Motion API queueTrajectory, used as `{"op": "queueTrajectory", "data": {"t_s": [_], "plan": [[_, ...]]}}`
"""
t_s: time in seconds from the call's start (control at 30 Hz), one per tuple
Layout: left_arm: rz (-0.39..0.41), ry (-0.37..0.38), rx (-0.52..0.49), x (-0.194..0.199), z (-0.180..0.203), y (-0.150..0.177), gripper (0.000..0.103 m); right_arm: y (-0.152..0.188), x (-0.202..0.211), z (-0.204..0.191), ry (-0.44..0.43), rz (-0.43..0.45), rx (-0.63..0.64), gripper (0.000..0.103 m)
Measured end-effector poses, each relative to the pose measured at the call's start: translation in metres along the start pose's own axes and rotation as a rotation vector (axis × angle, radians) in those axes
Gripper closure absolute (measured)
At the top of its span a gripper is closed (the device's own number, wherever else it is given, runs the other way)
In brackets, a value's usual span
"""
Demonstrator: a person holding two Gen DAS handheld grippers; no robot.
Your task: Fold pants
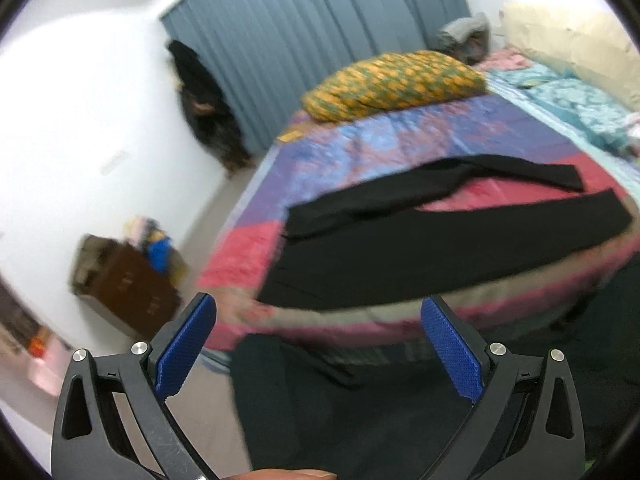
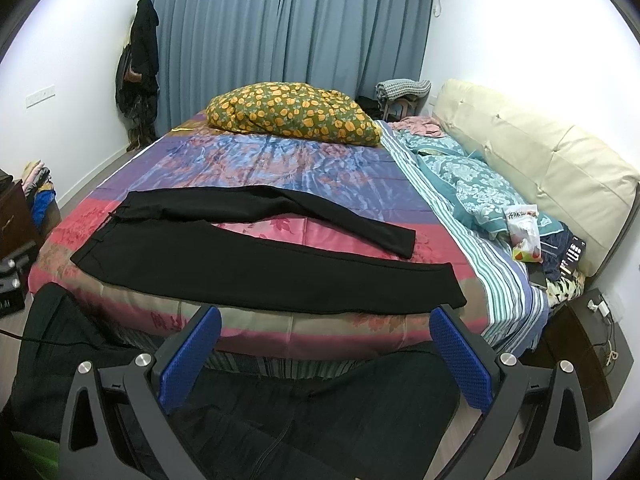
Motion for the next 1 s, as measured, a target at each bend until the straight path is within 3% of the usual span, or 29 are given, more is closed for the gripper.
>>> {"op": "queueTrajectory", "data": {"t_s": [0.13, 0.73, 0.8, 0.93, 1.0], "plan": [[0.046, -0.089, 0.037, 0.002, -0.019, -0.011, 0.001, -0.001, 0.0, -0.001, 0.001, 0.002, 0.0, 0.0], [0.071, -0.195, 0.216, 0.003, -0.082, -0.047, 0.001, -0.002, 0.002, 0.004, -0.005, 0.009, -0.002, 0.0], [0.063, -0.153, 0.248, 0.004, -0.088, -0.051, 0.001, -0.002, 0.002, 0.005, -0.006, 0.007, -0.004, 0.0], [0.012, 0.005, 0.295, 0.008, -0.086, -0.053, 0.001, -0.001, 0.002, 0.005, -0.007, 0.007, -0.004, 0.0], [0.013, 0.033, 0.289, 0.013, -0.081, -0.055, 0.001, -0.002, 0.002, 0.005, -0.007, 0.006, -0.004, 0.0]]}}
Point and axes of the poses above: each gripper's, at about its wrist camera, not at the fingertips, and x roughly against the way its jaws point, z to its right, y to its underside, the point moved 5 cm from there along -x, roughly the way its jaws point, and after that the axes turned 13 degrees about x, right-handed, at the moved point
